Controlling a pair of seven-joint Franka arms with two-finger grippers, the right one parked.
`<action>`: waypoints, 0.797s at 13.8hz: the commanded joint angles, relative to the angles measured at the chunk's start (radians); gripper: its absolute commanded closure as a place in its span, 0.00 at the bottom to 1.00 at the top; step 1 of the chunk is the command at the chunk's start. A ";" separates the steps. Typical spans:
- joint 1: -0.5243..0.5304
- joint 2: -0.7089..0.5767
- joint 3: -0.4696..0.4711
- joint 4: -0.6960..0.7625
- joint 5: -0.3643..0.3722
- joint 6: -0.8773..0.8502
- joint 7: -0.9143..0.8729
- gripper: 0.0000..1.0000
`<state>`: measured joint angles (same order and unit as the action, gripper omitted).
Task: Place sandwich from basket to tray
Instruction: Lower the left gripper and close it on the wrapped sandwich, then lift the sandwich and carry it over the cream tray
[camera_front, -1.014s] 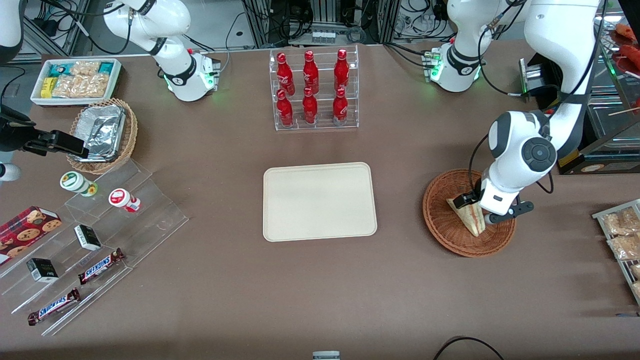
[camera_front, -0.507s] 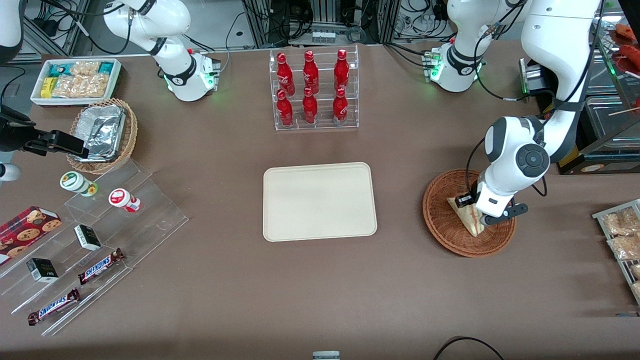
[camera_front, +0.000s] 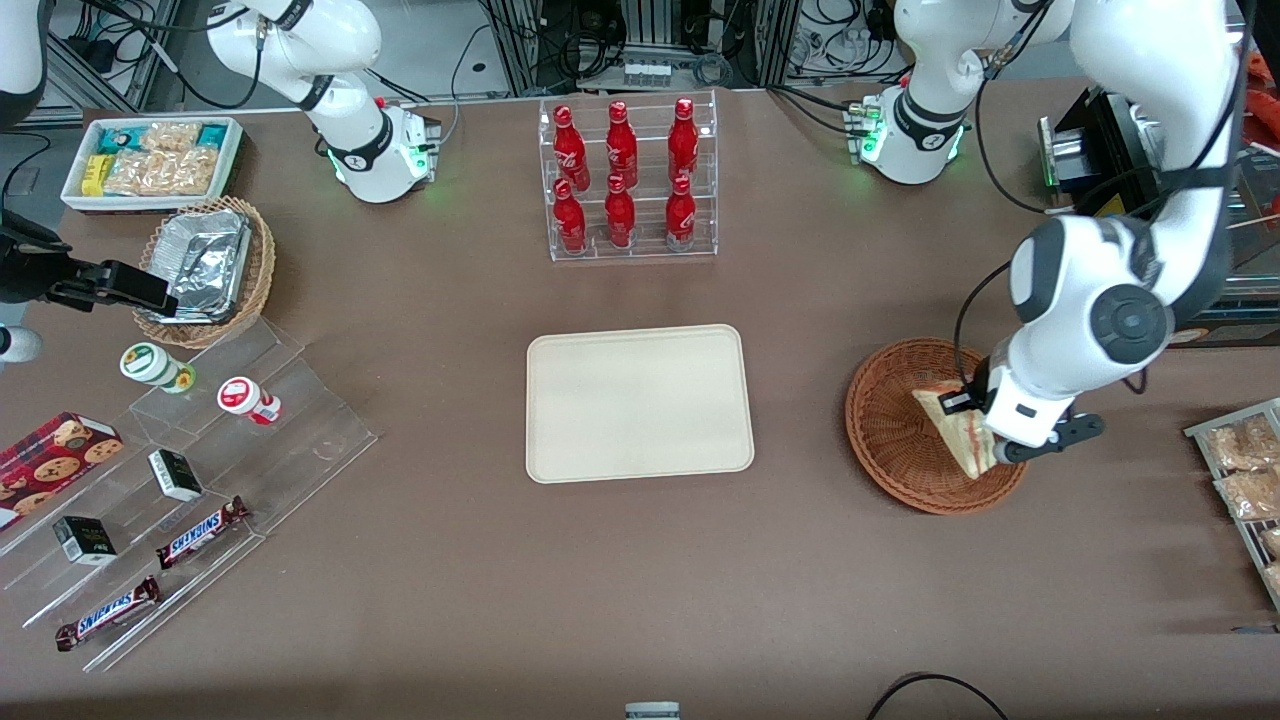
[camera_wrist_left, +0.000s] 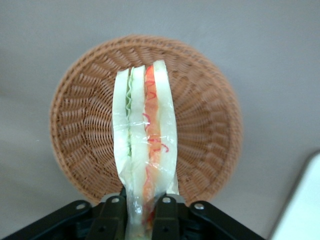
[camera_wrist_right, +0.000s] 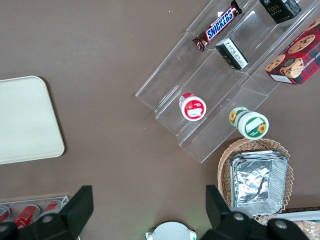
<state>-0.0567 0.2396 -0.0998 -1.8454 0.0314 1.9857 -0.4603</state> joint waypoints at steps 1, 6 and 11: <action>0.000 0.012 -0.052 0.159 0.021 -0.128 -0.017 1.00; -0.031 0.029 -0.185 0.256 0.019 -0.169 -0.023 1.00; -0.236 0.154 -0.190 0.368 0.022 -0.166 -0.083 1.00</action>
<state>-0.2150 0.3131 -0.2964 -1.5665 0.0328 1.8390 -0.5132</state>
